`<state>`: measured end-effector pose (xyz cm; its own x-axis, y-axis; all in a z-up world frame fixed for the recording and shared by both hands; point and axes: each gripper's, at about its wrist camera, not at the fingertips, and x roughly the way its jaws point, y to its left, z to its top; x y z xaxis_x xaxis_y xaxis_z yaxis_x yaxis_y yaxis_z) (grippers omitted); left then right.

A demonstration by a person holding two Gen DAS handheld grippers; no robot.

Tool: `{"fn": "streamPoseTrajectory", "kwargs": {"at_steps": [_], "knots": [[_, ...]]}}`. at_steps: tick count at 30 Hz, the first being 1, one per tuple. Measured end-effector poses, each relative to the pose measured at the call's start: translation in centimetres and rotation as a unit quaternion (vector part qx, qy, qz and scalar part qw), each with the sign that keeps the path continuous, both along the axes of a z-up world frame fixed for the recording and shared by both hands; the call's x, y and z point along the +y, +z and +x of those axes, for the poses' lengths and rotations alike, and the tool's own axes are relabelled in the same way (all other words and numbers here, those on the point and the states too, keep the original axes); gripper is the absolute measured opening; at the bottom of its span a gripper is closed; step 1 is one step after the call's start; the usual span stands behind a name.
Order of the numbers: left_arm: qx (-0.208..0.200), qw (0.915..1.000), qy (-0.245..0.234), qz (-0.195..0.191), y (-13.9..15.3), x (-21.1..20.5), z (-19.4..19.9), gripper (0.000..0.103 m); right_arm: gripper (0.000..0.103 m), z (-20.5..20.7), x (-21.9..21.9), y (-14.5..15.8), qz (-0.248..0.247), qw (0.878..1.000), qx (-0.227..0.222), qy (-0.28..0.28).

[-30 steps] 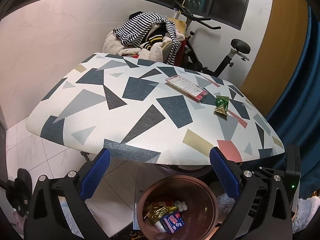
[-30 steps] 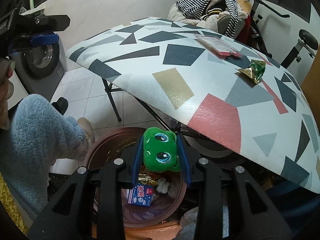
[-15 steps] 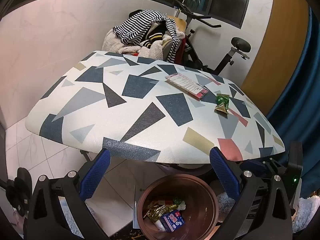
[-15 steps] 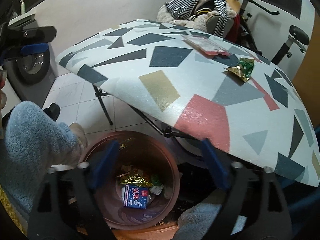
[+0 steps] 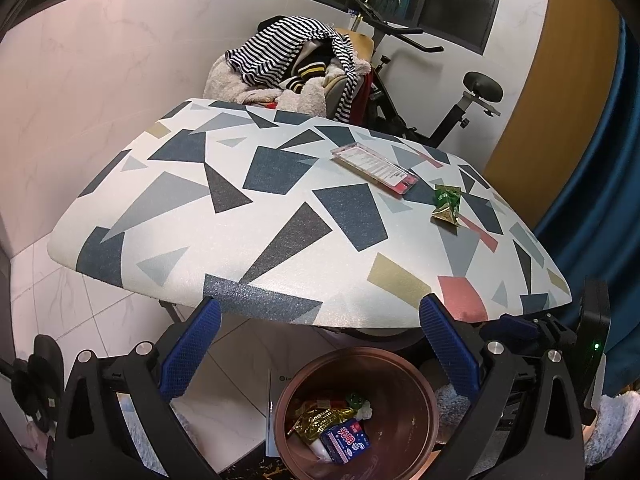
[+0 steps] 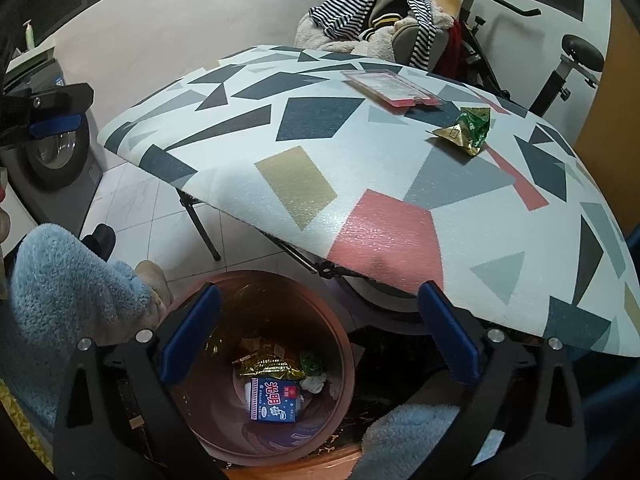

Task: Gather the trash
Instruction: 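Move both tools back toward the candy packet and pink card, then grasp the green-gold candy packet with the right gripper while the left gripper grasps the pink card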

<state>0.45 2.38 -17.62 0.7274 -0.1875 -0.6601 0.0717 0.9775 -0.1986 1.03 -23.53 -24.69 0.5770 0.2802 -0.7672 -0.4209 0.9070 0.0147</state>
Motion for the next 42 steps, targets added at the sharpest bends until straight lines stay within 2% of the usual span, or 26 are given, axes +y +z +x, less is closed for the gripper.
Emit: {"fn": "streamPoseTrajectory", "kwargs": {"at_steps": [7, 14, 21, 25, 27, 35, 37, 40, 42], "knots": [[-0.007, 0.9998, -0.013, 0.011, 0.0, -0.1, 1.1, 0.097, 0.097, 0.8, -0.6, 0.1, 0.007, 1.0, 0.004, -0.02], [-0.02, 0.9993, -0.03, 0.013, 1.0, 0.3, 3.7, 0.097, 0.097, 3.4, -2.3, 1.2, 0.019, 0.999, 0.004, -0.048], [-0.016, 0.9984, -0.053, -0.008, 1.4, 0.1, 7.8, 0.097, 0.097, 9.8, -4.7, 3.0, 0.035, 0.996, -0.005, -0.082], [-0.018, 0.9971, -0.073, 0.01, 1.5, -1.1, 10.1, 0.097, 0.097, 15.0, -6.2, 3.4, 0.061, 0.992, 0.0, -0.113], [-0.016, 0.9964, -0.082, 0.014, 1.4, -1.8, 11.3, 0.097, 0.093, 18.0, -6.7, 3.0, 0.064, 0.989, 0.006, -0.132], [0.056, 0.9936, -0.06, -0.077, -0.9, -1.8, 17.7, 0.096, 0.08, 25.0, -7.1, 1.4, 0.038, 0.984, 0.033, -0.173], [0.074, 0.9907, -0.057, -0.099, -1.4, -2.0, 19.3, 0.085, 0.072, 26.1, -7.3, 1.0, 0.034, 0.981, 0.046, -0.183], [0.102, 0.9832, -0.053, -0.141, -2.3, -2.8, 22.0, 0.077, 0.062, 26.8, -7.6, 0.1, 0.03, 0.981, 0.054, -0.184], [0.116, 0.978, -0.049, -0.166, -2.7, -3.4, 23.5, 0.071, 0.048, 27.1, -7.8, -0.4, 0.031, 0.981, 0.061, -0.182]]}}
